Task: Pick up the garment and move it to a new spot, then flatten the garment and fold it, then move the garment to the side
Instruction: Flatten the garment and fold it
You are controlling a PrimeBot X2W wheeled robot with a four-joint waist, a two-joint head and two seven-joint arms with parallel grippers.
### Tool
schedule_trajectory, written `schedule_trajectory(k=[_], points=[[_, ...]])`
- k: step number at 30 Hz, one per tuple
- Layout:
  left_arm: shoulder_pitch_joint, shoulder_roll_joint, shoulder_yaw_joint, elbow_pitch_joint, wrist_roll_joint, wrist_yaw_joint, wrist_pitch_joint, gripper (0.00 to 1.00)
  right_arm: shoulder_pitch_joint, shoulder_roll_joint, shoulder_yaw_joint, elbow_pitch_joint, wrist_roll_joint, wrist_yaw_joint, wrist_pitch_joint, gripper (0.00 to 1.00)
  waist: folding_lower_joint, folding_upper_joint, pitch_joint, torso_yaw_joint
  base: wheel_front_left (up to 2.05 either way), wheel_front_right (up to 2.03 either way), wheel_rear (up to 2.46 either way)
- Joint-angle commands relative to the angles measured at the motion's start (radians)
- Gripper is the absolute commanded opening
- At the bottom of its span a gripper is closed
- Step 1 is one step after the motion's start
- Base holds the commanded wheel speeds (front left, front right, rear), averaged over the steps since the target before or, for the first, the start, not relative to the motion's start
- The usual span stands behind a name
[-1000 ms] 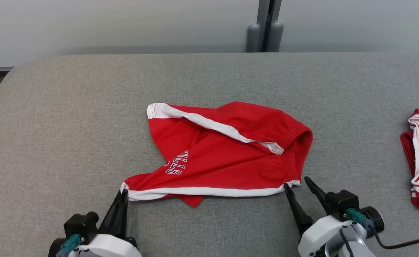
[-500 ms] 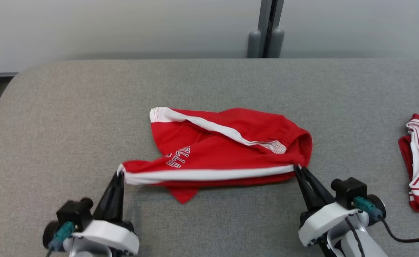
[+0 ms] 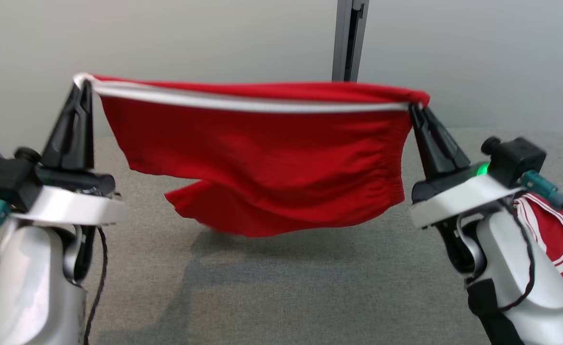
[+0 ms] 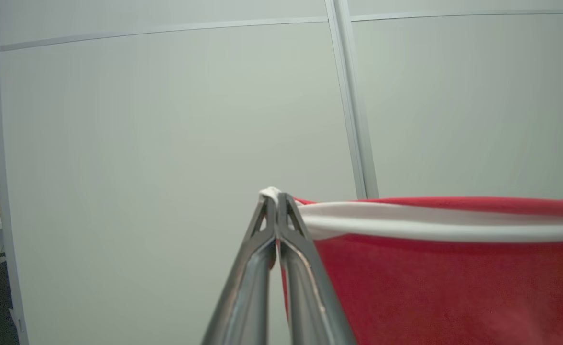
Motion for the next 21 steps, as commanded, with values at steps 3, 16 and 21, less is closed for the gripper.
schedule_trajectory(k=[3, 16, 21], points=[[-0.063, 0.032, 0.026, -0.018, -0.002, -0.001, -0.001, 0.0, -0.051, -0.025, -0.005, 0.007, 0.065, -0.002, 0.016, 0.0, 0.0, -0.0001, -0.009, -0.004, 0.0, 0.0, 0.0], [-0.303, 0.026, -0.02, 0.101, -0.006, 0.003, 0.041, 0.0, -0.295, -0.052, 0.018, 0.047, 0.043, -0.001, 0.053, 0.0, 0.0, -0.0001, 0.255, 0.017, 0.0, 0.0, 0.0], [-0.564, 0.037, -0.052, 0.232, 0.036, 0.018, 0.025, 0.0, -0.56, -0.059, 0.0, 0.149, -0.04, -0.001, 0.016, 0.0, 0.0, -0.0001, 0.388, 0.028, 0.0, 0.0, 0.0]])
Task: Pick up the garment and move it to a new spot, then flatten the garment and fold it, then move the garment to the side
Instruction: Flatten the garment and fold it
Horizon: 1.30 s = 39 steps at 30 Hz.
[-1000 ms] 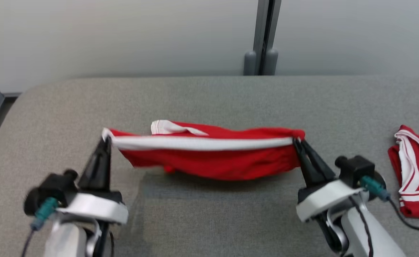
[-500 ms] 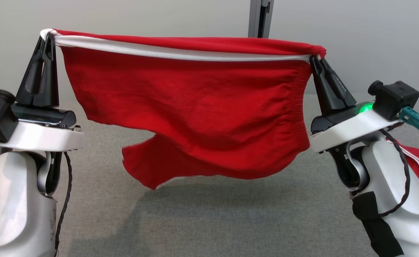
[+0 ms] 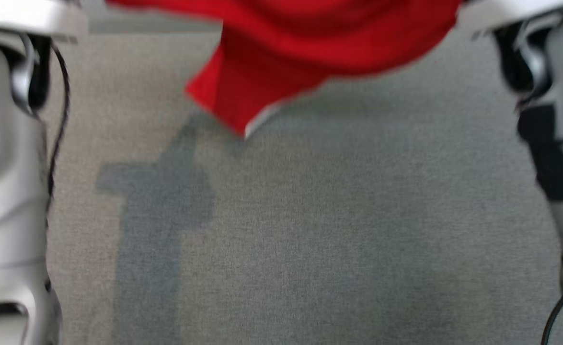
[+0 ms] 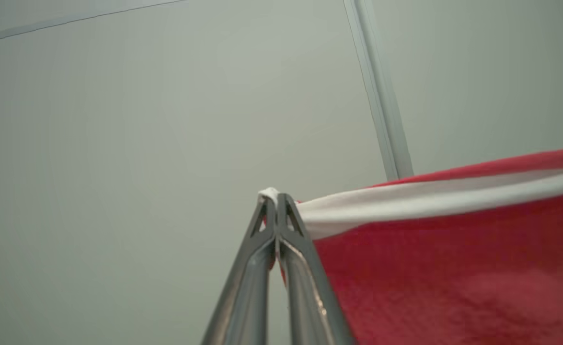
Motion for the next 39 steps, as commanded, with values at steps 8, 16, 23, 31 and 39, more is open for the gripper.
schedule_trajectory(k=[8, 16, 23, 31, 39], points=[[-0.21, -0.003, -0.024, 0.117, 0.029, 0.018, -0.034, 0.0, -0.14, 0.017, -0.097, 0.112, -0.12, -0.001, -0.028, 0.0, 0.0, 0.0, 0.14, 0.043, 0.0, 0.0, 0.0], [0.192, -0.066, 0.032, 0.195, -0.05, 0.009, -0.034, 0.0, 0.199, 0.021, 0.069, 0.191, -0.025, -0.001, -0.028, 0.0, 0.0, 0.0, 0.072, 0.029, 0.0, 0.0, 0.0], [0.523, -0.11, 0.084, 0.227, -0.098, 0.01, -0.034, 0.0, 0.512, -0.009, 0.201, 0.158, 0.116, -0.001, -0.028, 0.0, 0.0, 0.0, -0.005, 0.01, 0.0, 0.0, 0.0], [0.766, -0.118, 0.102, 0.211, -0.138, 0.029, -0.034, 0.0, 0.718, -0.033, 0.237, 0.116, 0.196, -0.002, -0.028, 0.0, 0.0, 0.0, -0.126, 0.004, 0.0, 0.0, 0.0], [0.932, -0.118, 0.077, 0.225, -0.155, 0.048, -0.034, 0.0, 0.897, -0.022, 0.258, 0.099, 0.224, -0.002, -0.028, 0.0, 0.0, 0.0, -0.255, 0.03, 0.0, 0.0, 0.0]])
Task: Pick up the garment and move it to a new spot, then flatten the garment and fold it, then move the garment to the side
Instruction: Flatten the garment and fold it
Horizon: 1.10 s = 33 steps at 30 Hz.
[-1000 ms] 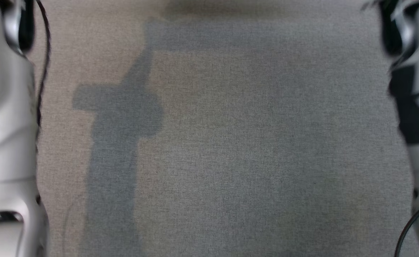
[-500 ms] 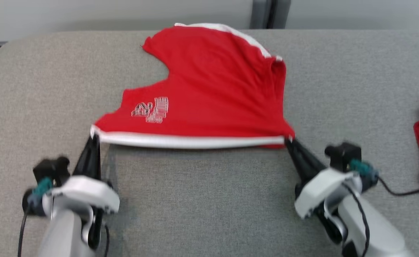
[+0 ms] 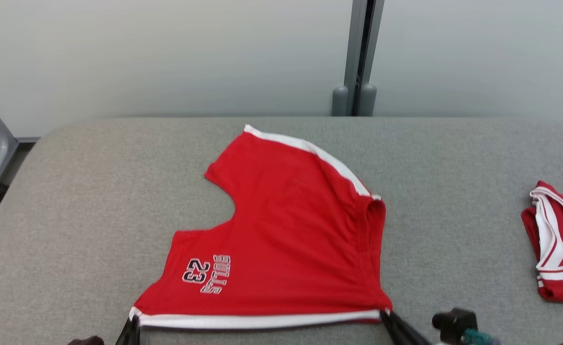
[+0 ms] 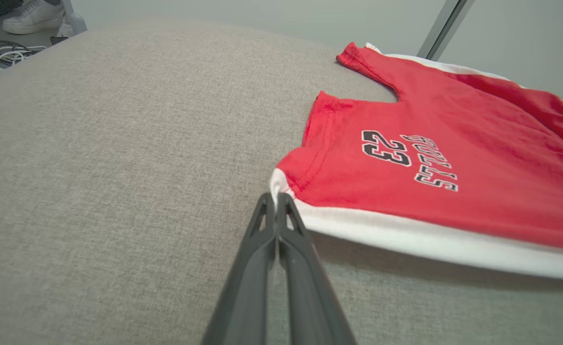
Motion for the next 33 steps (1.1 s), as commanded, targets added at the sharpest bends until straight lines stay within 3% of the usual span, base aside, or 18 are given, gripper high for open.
schedule_trajectory(k=[1, 10, 18, 27, 33], points=[[0.016, 0.016, 0.015, -0.002, -0.01, 0.012, -0.002, 0.0, 0.022, -0.016, 0.007, 0.001, 0.003, -0.003, -0.007, 0.0, 0.0, 0.0, -0.039, 0.014, 0.0, 0.0, 0.0], [0.089, 0.014, 0.043, -0.065, 0.016, 0.003, -0.002, 0.0, 0.093, -0.053, 0.112, -0.044, 0.057, -0.003, -0.006, 0.0, 0.0, 0.0, -0.064, 0.007, 0.0, 0.0, 0.0], [-0.143, 0.059, -0.004, -0.088, 0.092, -0.034, -0.002, 0.0, -0.02, -0.019, 0.027, -0.099, 0.091, -0.002, -0.006, 0.0, 0.0, 0.0, 0.014, -0.042, 0.0, 0.0, 0.0], [-0.627, 0.198, -0.205, 0.099, 0.149, -0.053, 0.063, 0.0, -0.254, 0.068, -0.079, -0.078, 0.056, -0.002, -0.006, 0.0, 0.0, 0.0, 0.218, -0.141, 0.0, 0.0, 0.0], [-0.863, 0.256, -0.417, 0.202, 0.055, -0.054, 0.137, 0.0, -0.364, 0.096, -0.091, -0.073, 0.045, -0.002, -0.006, 0.0, 0.0, 0.0, 0.334, -0.197, 0.0, 0.0, 0.0]])
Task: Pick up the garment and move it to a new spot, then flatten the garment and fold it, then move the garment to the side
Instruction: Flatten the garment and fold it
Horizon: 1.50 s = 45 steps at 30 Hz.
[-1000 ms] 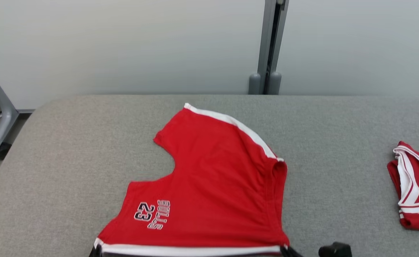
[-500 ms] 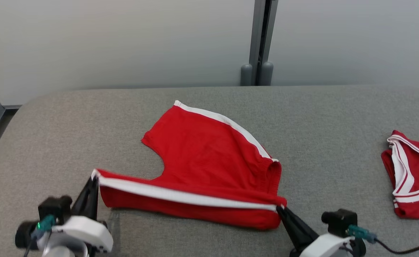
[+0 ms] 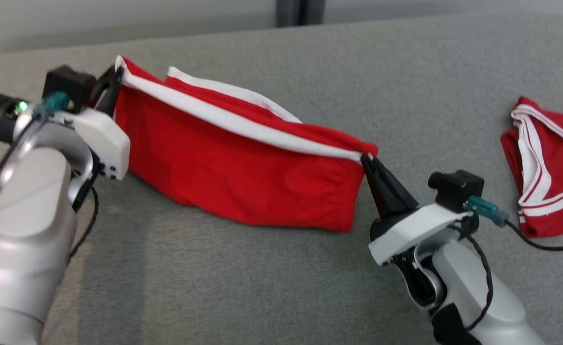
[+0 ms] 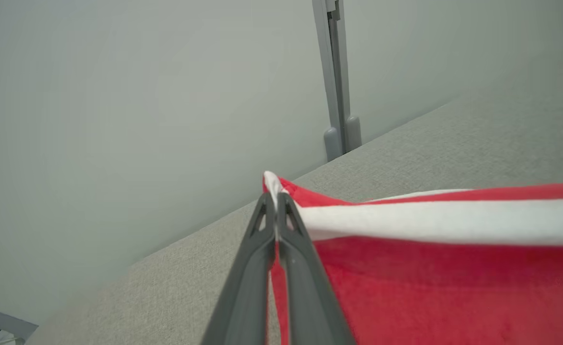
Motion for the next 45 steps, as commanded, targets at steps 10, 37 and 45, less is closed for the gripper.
schedule_trajectory(k=[10, 37, 45], points=[[-0.208, 0.093, -0.258, 0.088, -0.249, 0.0, 0.061, 0.0, -0.084, -0.002, 0.068, -0.043, 0.129, 0.0, -0.005, 0.0, 0.0, 0.0, 0.176, -0.116, 0.0, 0.0, 0.0], [-0.152, -0.061, -0.276, 0.445, -0.439, 0.096, -0.041, 1.0, 0.053, -0.002, -0.161, -0.112, -0.061, 0.0, -0.005, 1.0, 0.0, 0.0, 0.11, -0.088, 0.0, 0.0, 0.0], [-0.103, -0.044, -0.279, 0.465, -0.453, 0.141, 0.037, 1.0, 0.07, -0.002, -0.174, -0.116, -0.085, 0.0, -0.005, 1.0, 0.0, 0.0, 0.091, -0.101, 0.0, 0.0, 0.0]])
